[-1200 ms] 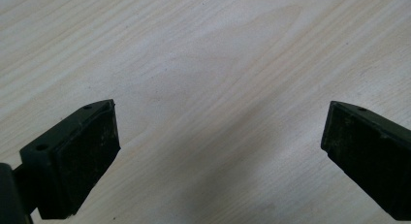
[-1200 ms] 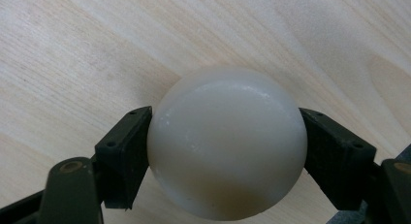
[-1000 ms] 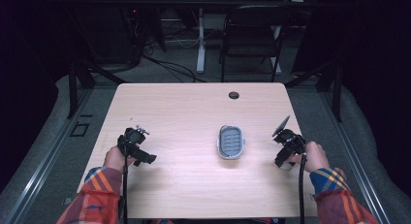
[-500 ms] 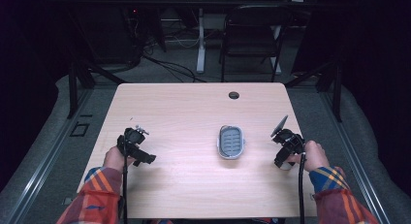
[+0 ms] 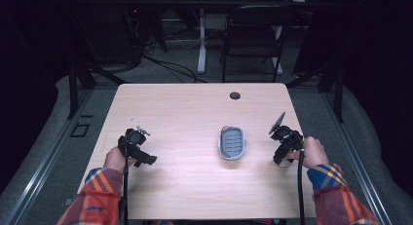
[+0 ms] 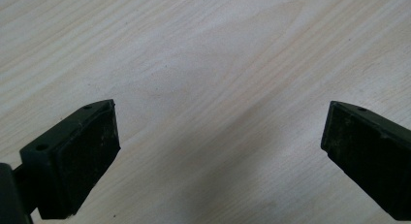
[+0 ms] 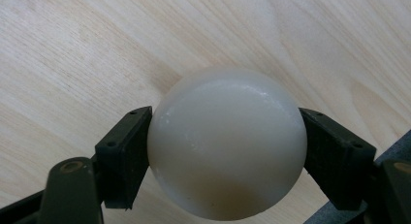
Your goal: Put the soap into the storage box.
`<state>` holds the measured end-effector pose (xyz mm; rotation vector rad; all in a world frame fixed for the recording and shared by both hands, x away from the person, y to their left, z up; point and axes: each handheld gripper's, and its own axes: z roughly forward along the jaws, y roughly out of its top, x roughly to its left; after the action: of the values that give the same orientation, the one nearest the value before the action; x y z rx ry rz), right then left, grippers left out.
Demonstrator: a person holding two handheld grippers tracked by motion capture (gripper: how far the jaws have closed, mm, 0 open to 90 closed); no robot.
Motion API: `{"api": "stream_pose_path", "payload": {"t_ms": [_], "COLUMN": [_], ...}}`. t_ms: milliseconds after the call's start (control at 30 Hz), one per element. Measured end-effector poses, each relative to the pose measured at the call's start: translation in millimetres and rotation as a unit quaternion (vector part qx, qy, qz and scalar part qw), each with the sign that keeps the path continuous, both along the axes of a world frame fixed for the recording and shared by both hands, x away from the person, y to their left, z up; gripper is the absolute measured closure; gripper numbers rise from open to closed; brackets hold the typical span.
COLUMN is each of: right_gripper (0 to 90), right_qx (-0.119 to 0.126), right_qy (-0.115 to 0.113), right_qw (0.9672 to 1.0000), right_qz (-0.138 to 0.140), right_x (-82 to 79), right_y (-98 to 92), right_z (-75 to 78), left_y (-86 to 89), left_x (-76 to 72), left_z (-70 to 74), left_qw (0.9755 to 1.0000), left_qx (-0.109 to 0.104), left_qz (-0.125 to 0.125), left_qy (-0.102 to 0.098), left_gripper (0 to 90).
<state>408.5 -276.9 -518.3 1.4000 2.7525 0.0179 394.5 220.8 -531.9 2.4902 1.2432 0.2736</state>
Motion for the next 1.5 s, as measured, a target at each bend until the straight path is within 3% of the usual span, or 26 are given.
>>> {"api": "stream_pose_path", "payload": {"t_ms": [100, 133, 200, 233, 267, 300, 333, 367, 400, 433, 467, 500, 600, 633, 733, 933, 1000, 1067, 1167, 1233, 1300, 1500], "right_gripper": [23.8, 23.8, 23.8, 23.8, 23.8, 23.8, 23.8, 23.8, 23.8, 23.8, 23.9, 23.9, 23.9, 23.9, 23.8, 23.9, 23.8, 23.9, 23.9, 23.9, 23.8, 23.9], "right_qx": [0.002, -0.051, -0.042, -0.009, 0.007, -0.008, -0.016, -0.002, -0.026, -0.026, -0.044, 0.015, -0.006, -0.025, -0.017, -0.021, -0.012, -0.025, -0.014, -0.024, -0.016, -0.023], "right_qy": [-0.005, 0.032, 0.028, 0.001, -0.014, 0.002, 0.003, -0.007, 0.015, 0.015, 0.027, -0.019, 0.000, 0.009, 0.003, 0.006, -0.005, 0.003, -0.003, 0.006, -0.005, -0.001], "right_qw": [1.0000, 0.9969, 0.9978, 0.9998, 0.9999, 0.9998, 0.9995, 0.9998, 0.9989, 0.9989, 0.9973, 0.9997, 0.9997, 0.9985, 0.9991, 0.9985, 0.9988, 0.9980, 0.9984, 0.9977, 0.9980, 0.9971], "right_qz": [-0.001, 0.051, 0.042, 0.015, 0.004, 0.016, 0.027, 0.016, 0.035, 0.035, 0.053, 0.007, 0.026, 0.047, 0.040, 0.050, 0.047, 0.058, 0.054, 0.063, 0.060, 0.073], "right_x": [0.6, 8.9, 8.2, 4.3, 3.9, 6.3, 8.1, 7.0, 10.6, 10.6, 13.8, 7.2, 10.8, 13.8, 14.2, 18.4, 18.1, 20.5, 20.5, 22.7, 22.7, 26.4], "right_y": [3.1, 5.1, 7.0, 8.9, 13.2, 14.5, 15.7, 17.7, 19.4, 19.4, 20.8, 24.5, 27.5, 28.4, 32.4, 41.2, 43.8, 47.3, 50.5, 53.6, 57.1, 63.7], "right_z": [-0.9, 8.6, 7.7, 1.6, -1.0, 2.6, 3.6, 1.5, 6.8, 6.8, 10.1, -0.3, 3.9, 6.5, 5.7, 10.8, 9.1, 11.8, 10.6, 13.1, 12.7, 18.6], "left_y": [-0.1, -0.1, -0.3, -0.4, -0.4, -0.4, -0.5, -0.6, -0.6, -0.6, -0.6, -0.6, -0.9, -1.0, -1.0, -1.9, -2.0, -2.1, -2.5, -2.8, -3.0, -3.5], "left_x": [0.0, 0.0, -0.1, -0.1, -0.1, -0.1, -0.1, -0.1, 0.0, 0.0, 0.0, 0.0, 0.0, 0.0, 0.4, 0.6, 0.7, 0.8, 0.8, 0.8, 0.8, 0.9], "left_z": [0.1, 0.2, -0.1, -0.2, -0.1, -0.1, -0.1, -0.1, -0.1, -0.1, -0.1, -0.1, -0.3, -0.1, -0.1, -0.5, -0.5, -0.6, -0.5, -0.5, -0.6, -1.0], "left_qw": [1.0000, 1.0000, 1.0000, 1.0000, 1.0000, 1.0000, 1.0000, 1.0000, 1.0000, 1.0000, 1.0000, 1.0000, 1.0000, 1.0000, 1.0000, 1.0000, 1.0000, 1.0000, 1.0000, 1.0000, 0.9999, 0.9999], "left_qx": [0.001, 0.001, 0.001, 0.001, 0.001, 0.001, 0.002, 0.003, 0.003, 0.003, 0.003, 0.002, 0.001, 0.002, 0.003, 0.005, 0.005, 0.005, 0.006, 0.006, 0.007, 0.008], "left_qz": [-0.001, -0.001, 0.000, 0.000, -0.001, -0.001, -0.001, -0.001, -0.002, -0.002, -0.002, -0.002, -0.002, -0.003, -0.004, -0.005, -0.006, -0.007, -0.007, -0.007, -0.008, -0.007], "left_qy": [0.001, -0.001, -0.003, -0.003, -0.003, -0.003, -0.003, -0.003, -0.003, -0.003, -0.003, -0.002, -0.001, -0.001, 0.000, 0.000, 0.000, 0.000, 0.001, 0.001, 0.001, -0.001], "left_gripper": [0.1, 0.1, 0.2, 0.2, 0.2, 0.2, 0.2, 0.2, 0.2, 0.2, 0.2, 0.2, 0.2, 0.2, 0.2, 0.3, 0.4, 0.4, 0.4, 0.4, 0.5, 0.5]}}
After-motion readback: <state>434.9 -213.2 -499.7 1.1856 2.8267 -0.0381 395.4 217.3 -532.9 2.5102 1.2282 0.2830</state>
